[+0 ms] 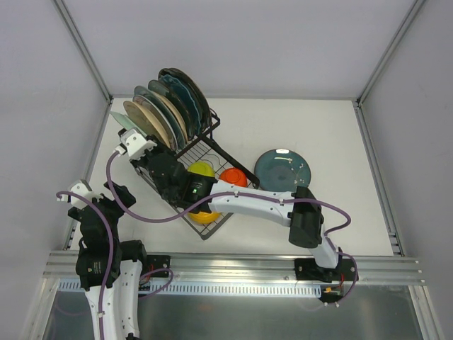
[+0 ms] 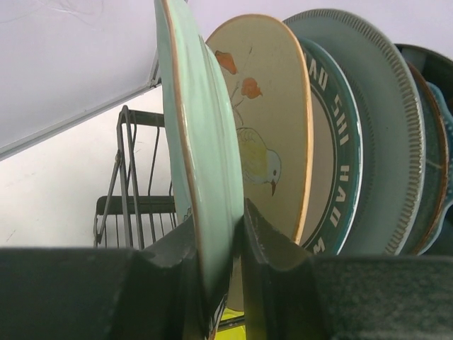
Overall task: Load the plates into the dish rack
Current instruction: Insert the plate into the dish rack
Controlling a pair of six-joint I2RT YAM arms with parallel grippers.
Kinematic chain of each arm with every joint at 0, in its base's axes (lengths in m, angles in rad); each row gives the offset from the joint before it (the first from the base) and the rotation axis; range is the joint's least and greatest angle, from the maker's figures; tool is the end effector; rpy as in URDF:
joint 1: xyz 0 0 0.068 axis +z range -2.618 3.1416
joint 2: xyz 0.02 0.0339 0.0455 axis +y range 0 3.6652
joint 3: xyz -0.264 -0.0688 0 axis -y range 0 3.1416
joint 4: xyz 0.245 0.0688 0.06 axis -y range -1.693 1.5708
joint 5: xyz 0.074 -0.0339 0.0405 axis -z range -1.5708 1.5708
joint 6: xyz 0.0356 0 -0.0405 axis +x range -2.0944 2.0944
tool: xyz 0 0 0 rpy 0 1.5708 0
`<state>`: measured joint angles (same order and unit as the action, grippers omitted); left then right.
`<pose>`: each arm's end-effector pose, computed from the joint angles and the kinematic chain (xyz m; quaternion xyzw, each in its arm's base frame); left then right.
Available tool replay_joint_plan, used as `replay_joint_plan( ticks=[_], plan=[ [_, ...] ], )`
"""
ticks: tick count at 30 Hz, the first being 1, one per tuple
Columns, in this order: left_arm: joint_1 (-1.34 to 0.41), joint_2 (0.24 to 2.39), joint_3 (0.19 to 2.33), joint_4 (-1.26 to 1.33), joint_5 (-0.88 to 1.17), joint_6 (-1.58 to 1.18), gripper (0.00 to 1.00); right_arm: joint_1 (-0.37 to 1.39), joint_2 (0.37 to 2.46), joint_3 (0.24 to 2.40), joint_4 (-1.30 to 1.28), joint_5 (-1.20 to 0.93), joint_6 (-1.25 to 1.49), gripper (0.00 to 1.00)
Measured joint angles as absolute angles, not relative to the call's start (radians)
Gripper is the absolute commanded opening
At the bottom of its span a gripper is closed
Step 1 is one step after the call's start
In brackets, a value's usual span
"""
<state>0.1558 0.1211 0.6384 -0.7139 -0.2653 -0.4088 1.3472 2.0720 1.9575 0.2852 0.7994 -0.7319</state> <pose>0.0454 0.0166 0.2975 -0.2940 0.7126 0.0221 0.6366 0.1345 0.4765 0.3934 -0.3609 0.5573 -0.0256 0.7474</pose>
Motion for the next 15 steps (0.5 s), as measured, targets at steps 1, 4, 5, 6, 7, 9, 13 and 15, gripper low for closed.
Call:
replay_joint_plan(
  ticks=[1, 4, 5, 6, 7, 9, 13, 15],
  plan=[
    [0.156, 0.121, 0.638, -0.714, -0.265, -0.409, 0.99, 1.346, 2.072, 1.958, 0.277, 0.799, -0.719, 0.01],
    [0.156, 0.121, 0.638, -0.714, -0.265, -0.409, 0.99, 1.340, 2.072, 1.958, 0.252, 0.796, -0.683, 0.00],
    [0.156, 0.121, 0.638, -0.714, -0.265, -0.408, 0.99, 1.338, 2.072, 1.958, 0.243, 0.794, -0.667, 0.01],
    [0.156, 0.121, 0.638, -0.714, -0.265, -0.409, 0.99, 1.336, 2.072, 1.958, 0.235, 0.793, -0.657, 0.03],
    [0.156, 0.121, 0.638, -0.714, -0.265, -0.409, 0.99, 1.335, 2.072, 1.958, 0.227, 0.789, -0.648, 0.06],
    [0.156, 0.121, 0.638, -0.714, -0.264, -0.408, 0.99, 1.333, 2.072, 1.958, 0.219, 0.786, -0.636, 0.14],
    [0.156, 0.121, 0.638, -0.714, -0.263, -0.408, 0.99, 1.333, 2.072, 1.958, 0.213, 0.785, -0.624, 0.24],
    [0.156, 0.121, 0.637, -0.712, -0.262, -0.408, 0.99, 1.332, 2.071, 1.959, 0.211, 0.785, -0.618, 0.27]
  ],
)
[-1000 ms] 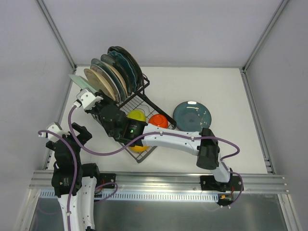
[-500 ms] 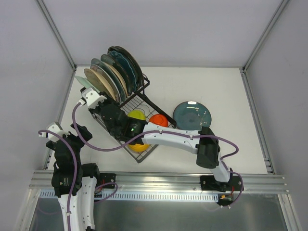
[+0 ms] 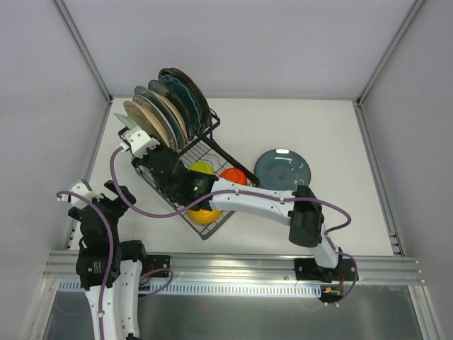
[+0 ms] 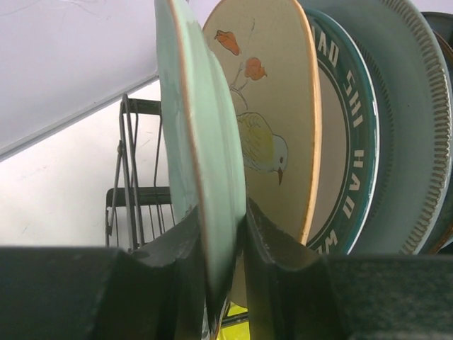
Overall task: Load the plates into the dish rack
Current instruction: Insert the plate into the dish rack
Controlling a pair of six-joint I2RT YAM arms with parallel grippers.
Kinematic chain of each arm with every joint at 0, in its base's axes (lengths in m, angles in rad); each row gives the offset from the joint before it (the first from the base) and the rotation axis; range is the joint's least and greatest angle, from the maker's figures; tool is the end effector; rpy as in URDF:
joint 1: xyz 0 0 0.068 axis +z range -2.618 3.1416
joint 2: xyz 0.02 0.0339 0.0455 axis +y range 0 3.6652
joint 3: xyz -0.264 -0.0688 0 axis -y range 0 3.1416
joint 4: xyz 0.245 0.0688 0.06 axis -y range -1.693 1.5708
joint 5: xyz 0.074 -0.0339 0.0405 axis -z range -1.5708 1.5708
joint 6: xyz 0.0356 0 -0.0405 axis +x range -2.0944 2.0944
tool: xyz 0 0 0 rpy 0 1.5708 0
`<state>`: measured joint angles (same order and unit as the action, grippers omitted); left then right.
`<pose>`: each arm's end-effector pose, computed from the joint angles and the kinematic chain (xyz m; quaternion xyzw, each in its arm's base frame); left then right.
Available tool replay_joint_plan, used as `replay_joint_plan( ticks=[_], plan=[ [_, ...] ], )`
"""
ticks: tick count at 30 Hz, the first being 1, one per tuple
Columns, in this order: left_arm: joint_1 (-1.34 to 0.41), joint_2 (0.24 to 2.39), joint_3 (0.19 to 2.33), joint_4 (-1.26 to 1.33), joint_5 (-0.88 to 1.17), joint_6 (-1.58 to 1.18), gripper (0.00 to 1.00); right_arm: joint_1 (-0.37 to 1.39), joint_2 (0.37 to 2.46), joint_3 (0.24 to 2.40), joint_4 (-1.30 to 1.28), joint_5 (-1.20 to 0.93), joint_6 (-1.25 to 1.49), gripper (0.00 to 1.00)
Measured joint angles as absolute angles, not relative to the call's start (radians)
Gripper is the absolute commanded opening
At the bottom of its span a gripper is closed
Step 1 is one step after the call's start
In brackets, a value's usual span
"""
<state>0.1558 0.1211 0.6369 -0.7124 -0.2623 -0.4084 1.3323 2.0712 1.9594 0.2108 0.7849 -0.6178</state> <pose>0.0457 0.0165 0.2973 -0.2930 0.7131 0.0211 0.6366 0.1415 0.4756 0.3872 -0.3543 0.5827 -0.0010 0.7314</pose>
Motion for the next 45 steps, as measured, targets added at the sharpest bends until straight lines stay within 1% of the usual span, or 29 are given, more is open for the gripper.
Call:
replay_joint_plan(
  ticks=[6, 12, 30, 36, 45],
  plan=[
    [0.156, 0.121, 0.627, -0.708, -0.262, -0.408, 0.99, 1.328, 2.064, 1.964, 0.205, 0.785, -0.608, 0.31],
    [0.156, 0.121, 0.627, -0.707, -0.262, -0.408, 0.99, 1.329, 2.048, 1.975, 0.205, 0.778, -0.595, 0.32],
    [0.156, 0.121, 0.626, -0.707, -0.262, -0.408, 0.99, 1.329, 2.030, 1.976, 0.205, 0.775, -0.596, 0.32],
    [0.156, 0.121, 0.626, -0.707, -0.262, -0.408, 0.99, 1.327, 2.020, 1.976, 0.203, 0.772, -0.595, 0.28],
    [0.156, 0.121, 0.626, -0.707, -0.262, -0.408, 0.99, 1.317, 1.958, 1.976, 0.193, 0.760, -0.603, 0.29]
  ],
)
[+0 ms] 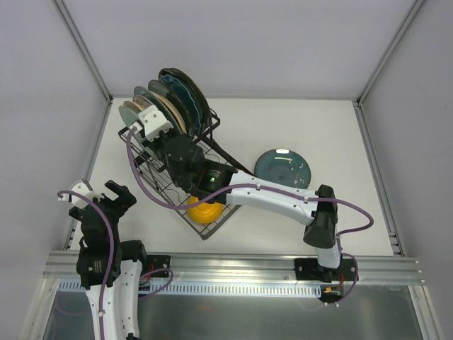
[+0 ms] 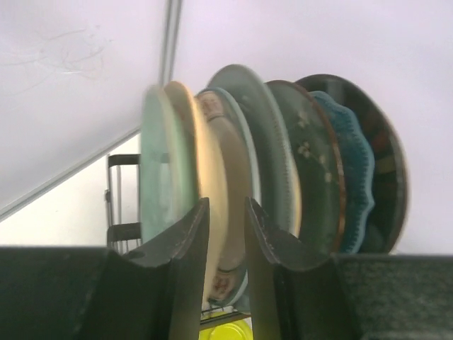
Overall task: Load the plates into the dish rack
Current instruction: Insert the plate into the dish rack
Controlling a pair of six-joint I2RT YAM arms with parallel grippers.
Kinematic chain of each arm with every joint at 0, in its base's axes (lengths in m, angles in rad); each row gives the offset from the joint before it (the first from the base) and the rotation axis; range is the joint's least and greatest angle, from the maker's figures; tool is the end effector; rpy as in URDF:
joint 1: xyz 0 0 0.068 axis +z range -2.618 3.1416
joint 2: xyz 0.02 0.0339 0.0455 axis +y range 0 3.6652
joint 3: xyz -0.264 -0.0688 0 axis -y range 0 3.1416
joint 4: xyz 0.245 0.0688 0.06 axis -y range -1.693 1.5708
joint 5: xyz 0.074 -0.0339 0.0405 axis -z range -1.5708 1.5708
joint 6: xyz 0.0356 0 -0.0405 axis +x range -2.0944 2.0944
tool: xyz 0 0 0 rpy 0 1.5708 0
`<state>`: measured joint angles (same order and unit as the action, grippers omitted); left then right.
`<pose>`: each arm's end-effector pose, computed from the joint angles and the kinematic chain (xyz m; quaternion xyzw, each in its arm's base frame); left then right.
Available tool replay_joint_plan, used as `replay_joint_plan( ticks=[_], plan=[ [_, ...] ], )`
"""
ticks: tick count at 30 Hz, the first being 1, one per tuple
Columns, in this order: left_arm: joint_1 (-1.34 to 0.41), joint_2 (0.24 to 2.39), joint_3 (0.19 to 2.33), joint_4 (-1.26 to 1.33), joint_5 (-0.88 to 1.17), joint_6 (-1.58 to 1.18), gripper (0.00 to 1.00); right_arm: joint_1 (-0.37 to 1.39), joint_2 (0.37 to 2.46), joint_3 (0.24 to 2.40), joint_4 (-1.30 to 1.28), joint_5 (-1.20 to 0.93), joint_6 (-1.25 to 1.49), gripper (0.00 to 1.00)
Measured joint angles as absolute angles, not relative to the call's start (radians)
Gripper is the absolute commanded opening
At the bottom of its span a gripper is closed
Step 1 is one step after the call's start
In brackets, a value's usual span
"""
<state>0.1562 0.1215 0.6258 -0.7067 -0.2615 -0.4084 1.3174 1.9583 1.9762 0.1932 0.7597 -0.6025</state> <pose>0.0476 0.0168 0.2946 -0.2932 0.7149 0.0214 0.6344 0.1394 0.4404 0.4432 -0.3129 0.5711 0.0343 0.7581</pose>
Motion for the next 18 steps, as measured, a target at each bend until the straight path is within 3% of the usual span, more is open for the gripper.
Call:
replay_joint_plan(
  ticks=[12, 18],
  plan=[
    [0.156, 0.121, 0.625, -0.706, -0.253, -0.408, 0.99, 1.264, 1.930, 1.977, 0.200, 0.834, -0.638, 0.32],
    [0.156, 0.121, 0.625, -0.705, -0.244, -0.408, 0.99, 1.266, 1.895, 1.974, 0.144, 0.830, -0.609, 0.41]
  ],
)
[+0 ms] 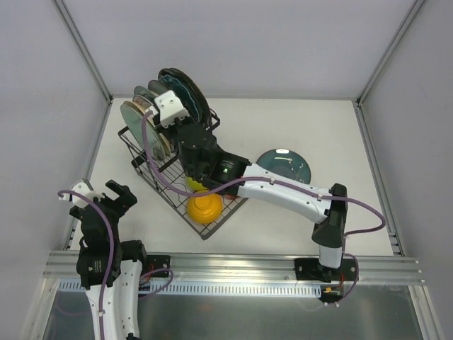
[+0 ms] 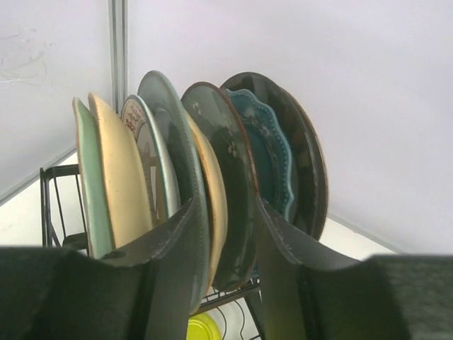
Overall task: Load the plates into the dish rack
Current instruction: Insert the plate into the dish rack, then grab a plate with the right arm
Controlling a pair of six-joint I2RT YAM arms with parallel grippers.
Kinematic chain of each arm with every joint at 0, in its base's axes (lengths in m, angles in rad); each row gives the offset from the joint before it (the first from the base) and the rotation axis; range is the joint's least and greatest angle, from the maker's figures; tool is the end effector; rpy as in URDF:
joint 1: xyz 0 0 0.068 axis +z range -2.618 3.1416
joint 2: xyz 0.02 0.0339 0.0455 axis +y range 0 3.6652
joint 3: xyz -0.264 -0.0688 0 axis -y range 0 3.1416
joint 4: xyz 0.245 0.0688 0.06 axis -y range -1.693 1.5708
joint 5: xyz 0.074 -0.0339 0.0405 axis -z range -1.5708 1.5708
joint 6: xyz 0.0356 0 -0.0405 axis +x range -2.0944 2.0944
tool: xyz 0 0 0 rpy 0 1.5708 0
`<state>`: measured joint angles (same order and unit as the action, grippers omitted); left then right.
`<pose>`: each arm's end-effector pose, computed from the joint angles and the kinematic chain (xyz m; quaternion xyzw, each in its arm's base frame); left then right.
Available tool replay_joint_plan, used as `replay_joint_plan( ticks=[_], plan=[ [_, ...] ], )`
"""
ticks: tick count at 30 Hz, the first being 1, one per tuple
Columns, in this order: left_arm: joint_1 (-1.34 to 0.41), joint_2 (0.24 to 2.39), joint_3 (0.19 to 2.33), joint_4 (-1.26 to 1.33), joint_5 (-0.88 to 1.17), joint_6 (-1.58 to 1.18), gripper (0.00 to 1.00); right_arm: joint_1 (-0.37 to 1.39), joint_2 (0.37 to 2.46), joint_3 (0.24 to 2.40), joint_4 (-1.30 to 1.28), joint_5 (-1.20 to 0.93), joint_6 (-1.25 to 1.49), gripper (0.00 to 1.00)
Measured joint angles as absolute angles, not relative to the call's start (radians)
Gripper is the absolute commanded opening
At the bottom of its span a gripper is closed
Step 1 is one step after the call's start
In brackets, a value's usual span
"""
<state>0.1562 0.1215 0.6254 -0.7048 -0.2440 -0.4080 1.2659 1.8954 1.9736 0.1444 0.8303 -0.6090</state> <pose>0.0479 0.0163 0.2947 -0.2879 0.7169 0.0147 0.6348 0.1570 0.4112 0.4643 -0.2739 0.5920 -0.0077 0.7579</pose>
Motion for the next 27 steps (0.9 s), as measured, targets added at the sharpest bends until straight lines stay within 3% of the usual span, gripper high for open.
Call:
replay_joint_plan(
  ticks=[7, 17, 27],
  plan=[
    [0.156, 0.121, 0.625, -0.693, -0.243, -0.408, 0.99, 1.219, 1.728, 1.853, 0.058, 0.826, -0.500, 0.65],
    [0.156, 0.121, 0.623, -0.692, -0.228, -0.403, 0.99, 1.009, 1.380, 1.559, -0.161, 0.801, -0.173, 1.00],
    [0.156, 0.121, 0.619, -0.682, -0.187, -0.394, 0.99, 0.684, 1.049, 1.197, -0.399, 0.652, 0.151, 1.00]
  ],
)
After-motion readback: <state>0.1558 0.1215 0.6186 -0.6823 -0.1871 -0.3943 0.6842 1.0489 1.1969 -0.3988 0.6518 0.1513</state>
